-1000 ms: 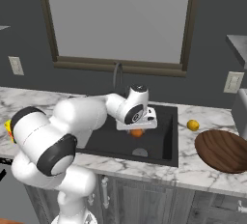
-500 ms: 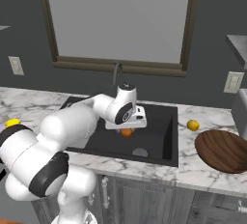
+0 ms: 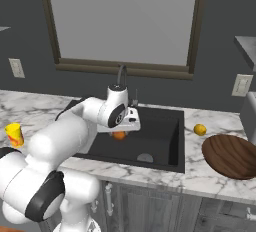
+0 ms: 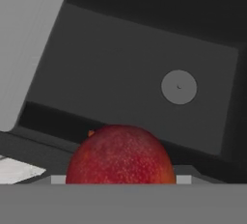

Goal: Remove the mango and lemon from the sink. Then move the bowl and cup from the counter to the sink for washing.

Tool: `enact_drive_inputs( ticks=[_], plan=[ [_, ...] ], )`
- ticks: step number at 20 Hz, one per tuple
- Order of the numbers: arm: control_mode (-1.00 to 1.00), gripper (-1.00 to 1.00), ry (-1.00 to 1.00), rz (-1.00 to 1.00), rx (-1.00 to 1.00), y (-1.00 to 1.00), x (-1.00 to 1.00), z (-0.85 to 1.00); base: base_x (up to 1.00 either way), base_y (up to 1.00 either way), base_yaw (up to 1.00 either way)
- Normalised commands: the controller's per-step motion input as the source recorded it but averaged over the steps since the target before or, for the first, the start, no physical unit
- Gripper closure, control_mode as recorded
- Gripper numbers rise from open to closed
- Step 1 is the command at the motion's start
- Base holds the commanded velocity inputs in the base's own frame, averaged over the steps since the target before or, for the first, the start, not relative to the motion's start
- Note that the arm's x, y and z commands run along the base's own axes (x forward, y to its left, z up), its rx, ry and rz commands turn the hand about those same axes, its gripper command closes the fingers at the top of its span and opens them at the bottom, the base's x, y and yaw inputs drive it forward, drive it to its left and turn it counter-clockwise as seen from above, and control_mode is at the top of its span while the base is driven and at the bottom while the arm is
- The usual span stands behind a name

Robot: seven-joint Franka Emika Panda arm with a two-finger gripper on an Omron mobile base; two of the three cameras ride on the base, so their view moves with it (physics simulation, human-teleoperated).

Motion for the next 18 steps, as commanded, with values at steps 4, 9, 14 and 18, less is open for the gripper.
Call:
enact_drive_inputs(
  ticks=[4, 9, 14, 18],
  plan=[
    [-1.0, 1.0, 0.0, 0.0, 0.0, 0.39, -0.06, 0.08, 0.0, 0.0, 0.0],
    [-1.0, 1.0, 0.0, 0.0, 0.0, 0.41, -0.04, 0.07, 0.0, 0.0, 0.0],
    [-1.0, 1.0, 0.0, 0.01, 0.0, 0.42, 0.0, 0.04, 0.0, 0.0, 0.0],
    [-1.0, 1.0, 0.0, 0.02, 0.0, 0.42, 0.0, 0.04, 0.0, 0.0, 0.0]
  ],
)
